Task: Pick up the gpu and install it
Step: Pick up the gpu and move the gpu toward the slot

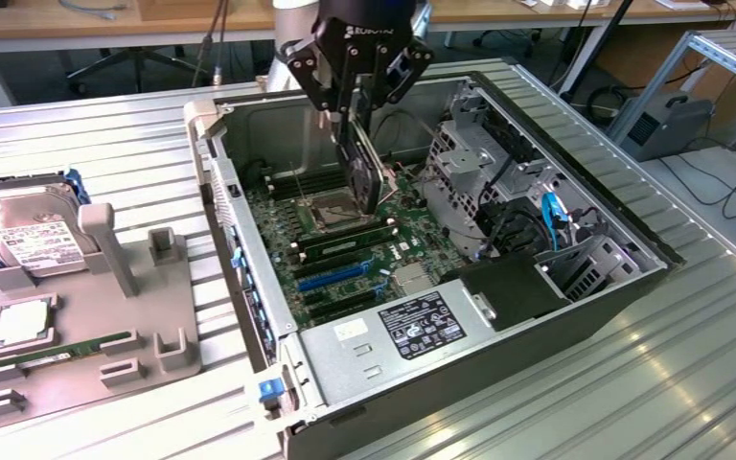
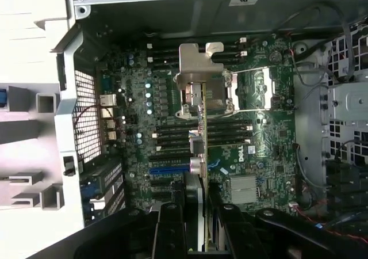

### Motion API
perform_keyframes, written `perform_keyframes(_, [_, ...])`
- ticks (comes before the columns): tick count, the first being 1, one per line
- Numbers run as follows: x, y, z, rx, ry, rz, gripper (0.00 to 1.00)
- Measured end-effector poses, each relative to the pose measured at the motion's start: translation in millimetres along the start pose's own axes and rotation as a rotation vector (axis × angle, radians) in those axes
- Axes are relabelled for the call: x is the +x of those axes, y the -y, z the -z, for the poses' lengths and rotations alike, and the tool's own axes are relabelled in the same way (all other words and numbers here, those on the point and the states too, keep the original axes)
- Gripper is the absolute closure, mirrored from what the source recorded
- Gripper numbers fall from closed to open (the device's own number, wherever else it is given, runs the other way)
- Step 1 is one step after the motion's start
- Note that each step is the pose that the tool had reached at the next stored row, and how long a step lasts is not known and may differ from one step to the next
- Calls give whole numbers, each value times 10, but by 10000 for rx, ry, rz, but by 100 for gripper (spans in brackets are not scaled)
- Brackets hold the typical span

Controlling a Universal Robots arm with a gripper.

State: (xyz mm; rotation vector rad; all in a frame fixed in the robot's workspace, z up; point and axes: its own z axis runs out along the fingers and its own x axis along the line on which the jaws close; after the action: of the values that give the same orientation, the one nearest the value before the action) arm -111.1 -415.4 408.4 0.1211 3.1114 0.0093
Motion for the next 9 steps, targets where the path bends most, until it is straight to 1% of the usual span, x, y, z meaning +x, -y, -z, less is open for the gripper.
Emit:
perform_keyframes(4, [-42, -3, -20, 16, 1, 0, 73])
perform_keyframes(7, [-375, -32, -177, 98, 7, 2, 73])
perform_keyframes(8, [-525, -119, -239, 141, 10, 3, 73])
perform_keyframes(9, [-582, -222, -319, 228, 18, 6, 73])
